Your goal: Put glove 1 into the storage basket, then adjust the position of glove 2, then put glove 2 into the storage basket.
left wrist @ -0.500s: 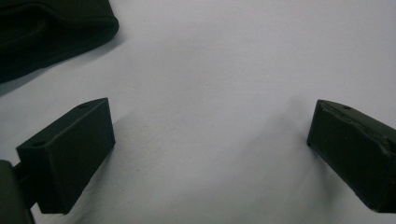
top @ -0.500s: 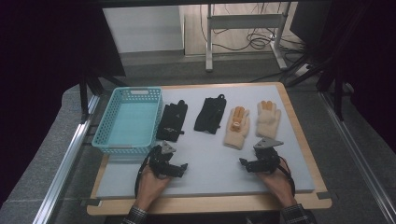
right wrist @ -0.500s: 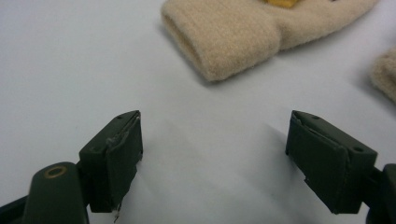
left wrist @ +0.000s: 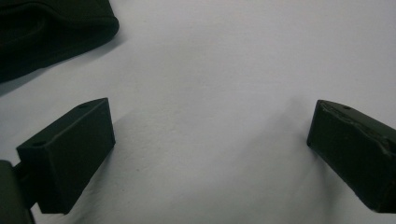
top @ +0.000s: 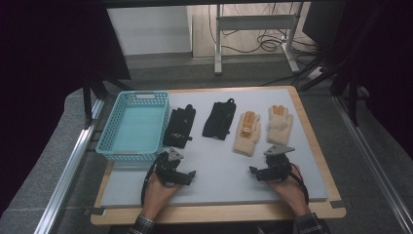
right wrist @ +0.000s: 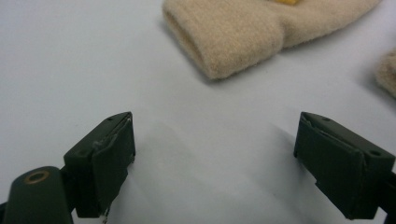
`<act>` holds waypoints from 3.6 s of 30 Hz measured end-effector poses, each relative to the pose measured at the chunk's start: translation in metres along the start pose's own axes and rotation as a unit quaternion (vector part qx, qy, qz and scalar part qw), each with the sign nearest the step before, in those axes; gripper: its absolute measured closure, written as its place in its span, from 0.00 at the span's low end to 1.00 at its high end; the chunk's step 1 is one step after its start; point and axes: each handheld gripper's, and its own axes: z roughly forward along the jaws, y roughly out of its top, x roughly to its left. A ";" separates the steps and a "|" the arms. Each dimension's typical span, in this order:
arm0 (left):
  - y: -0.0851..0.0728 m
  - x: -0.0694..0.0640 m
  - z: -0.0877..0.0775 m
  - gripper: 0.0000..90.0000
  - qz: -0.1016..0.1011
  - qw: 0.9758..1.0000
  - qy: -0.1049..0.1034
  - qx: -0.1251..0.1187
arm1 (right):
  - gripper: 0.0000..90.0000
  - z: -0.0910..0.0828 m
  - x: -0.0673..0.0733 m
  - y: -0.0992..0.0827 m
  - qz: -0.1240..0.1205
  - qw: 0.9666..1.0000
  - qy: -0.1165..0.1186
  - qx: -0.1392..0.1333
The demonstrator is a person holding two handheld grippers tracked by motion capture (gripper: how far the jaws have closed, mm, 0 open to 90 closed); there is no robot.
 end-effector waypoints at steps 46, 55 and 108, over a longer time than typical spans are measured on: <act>0.000 0.000 0.000 0.01 -0.002 1.000 0.000 -0.003 | 0.21 -0.002 0.002 0.039 0.014 0.999 0.029 -0.027; 0.000 -0.001 0.000 0.02 -0.002 1.000 0.001 -0.004 | 0.24 0.010 0.001 0.063 0.000 0.999 0.030 -0.030; -0.001 0.000 0.000 0.03 -0.007 1.000 0.002 -0.006 | 0.37 0.162 -0.027 0.177 0.015 0.998 -0.028 0.048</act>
